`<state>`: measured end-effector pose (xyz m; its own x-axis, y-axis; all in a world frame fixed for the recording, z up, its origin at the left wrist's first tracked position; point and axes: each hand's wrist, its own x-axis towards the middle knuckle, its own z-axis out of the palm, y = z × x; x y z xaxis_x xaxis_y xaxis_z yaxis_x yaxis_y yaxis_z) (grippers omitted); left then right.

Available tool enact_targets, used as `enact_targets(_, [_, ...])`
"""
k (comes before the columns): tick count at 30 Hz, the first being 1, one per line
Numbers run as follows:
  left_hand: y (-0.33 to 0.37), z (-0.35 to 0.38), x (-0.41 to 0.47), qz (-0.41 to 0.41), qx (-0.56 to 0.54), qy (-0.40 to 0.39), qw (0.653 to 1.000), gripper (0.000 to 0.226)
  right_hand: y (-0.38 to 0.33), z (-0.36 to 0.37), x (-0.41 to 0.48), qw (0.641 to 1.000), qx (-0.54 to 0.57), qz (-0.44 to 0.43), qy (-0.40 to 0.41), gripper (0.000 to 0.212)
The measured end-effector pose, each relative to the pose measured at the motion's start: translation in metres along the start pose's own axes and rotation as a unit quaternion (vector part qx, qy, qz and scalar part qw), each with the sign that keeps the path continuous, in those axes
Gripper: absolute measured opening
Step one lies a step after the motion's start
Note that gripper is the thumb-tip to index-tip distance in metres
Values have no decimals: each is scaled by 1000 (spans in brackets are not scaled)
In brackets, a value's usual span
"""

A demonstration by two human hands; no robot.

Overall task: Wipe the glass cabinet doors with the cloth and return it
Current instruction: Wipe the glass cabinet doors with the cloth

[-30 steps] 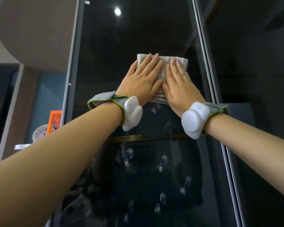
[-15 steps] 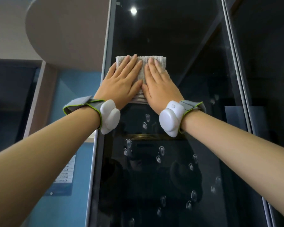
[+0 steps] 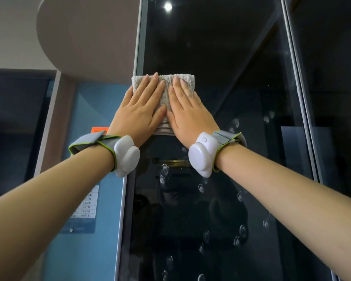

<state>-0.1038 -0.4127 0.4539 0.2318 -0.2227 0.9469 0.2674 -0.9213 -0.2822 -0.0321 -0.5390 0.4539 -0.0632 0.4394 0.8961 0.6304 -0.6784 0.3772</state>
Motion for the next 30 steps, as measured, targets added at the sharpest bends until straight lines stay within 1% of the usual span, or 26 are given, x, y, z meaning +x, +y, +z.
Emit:
enact_targets(5, [7, 1, -16, 0, -4, -5, 1000, 55, -5, 3, -16, 1000, 10, -3, -1, 57])
enact_targets(11, [19, 4, -18, -10, -6, -5, 1000, 55, 4, 3, -24, 1000, -7, -13, -3, 57])
enact_targets(16, [41, 12, -10, 0, -22, -7, 1000, 55, 29, 5, -39, 1000, -14, -11, 10, 57])
enact_targets(24, [76, 20, 7, 27, -11, 5, 1000, 55, 66, 0, -53, 1000, -18, 3, 11, 57])
enact_targets(25, [106, 30, 18, 45, -22, 1, 999, 55, 95, -4, -70, 999, -31, 18, 6, 57])
enact_targets(30, [130, 37, 32, 64, -2, 3, 998, 55, 120, -6, -81, 999, -35, 34, 5, 57])
